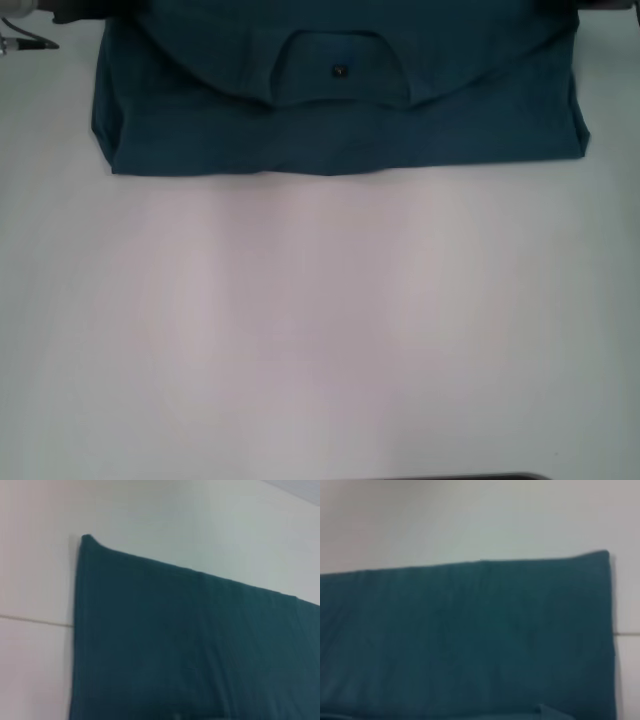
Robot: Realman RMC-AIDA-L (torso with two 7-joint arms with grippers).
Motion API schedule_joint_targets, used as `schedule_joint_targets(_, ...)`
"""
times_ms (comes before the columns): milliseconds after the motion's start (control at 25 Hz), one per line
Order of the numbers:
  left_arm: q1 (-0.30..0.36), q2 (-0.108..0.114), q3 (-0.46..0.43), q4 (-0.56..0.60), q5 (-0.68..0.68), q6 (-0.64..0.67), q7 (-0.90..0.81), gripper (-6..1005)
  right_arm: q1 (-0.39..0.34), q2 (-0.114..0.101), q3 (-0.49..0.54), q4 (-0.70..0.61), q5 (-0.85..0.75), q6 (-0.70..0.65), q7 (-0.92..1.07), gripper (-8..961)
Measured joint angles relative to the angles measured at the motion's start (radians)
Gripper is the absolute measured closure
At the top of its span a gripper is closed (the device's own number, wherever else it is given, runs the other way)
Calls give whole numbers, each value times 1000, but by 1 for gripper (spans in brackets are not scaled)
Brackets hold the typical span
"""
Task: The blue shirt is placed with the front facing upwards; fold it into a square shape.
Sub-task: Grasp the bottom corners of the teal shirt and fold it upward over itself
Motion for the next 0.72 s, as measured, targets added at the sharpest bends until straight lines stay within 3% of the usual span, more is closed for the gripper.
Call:
schedule_joint_targets(160,6,1,-3,2,0,12,-4,867,4,-10,-1,10,-46,-25,33,896)
schedule_joint_targets(320,14,5,-7,2,1,26,-24,641,10,-33,6,10,-49,-98,55,750)
schedule_joint_targets(520,49,9,-22,-47,-7,64,-52,434,-2,-60,12,-4,-45,-147,85,528)
schedule_joint_targets(600,69,5,-56,-87,-9,108,-54,398,-9,-69,19,-16,-43,-185,89,429)
schedule_joint_targets(720,121,-18,-138,-198,-51,218,-33,344,-33,-71,63,-85,-26,-320,61,302)
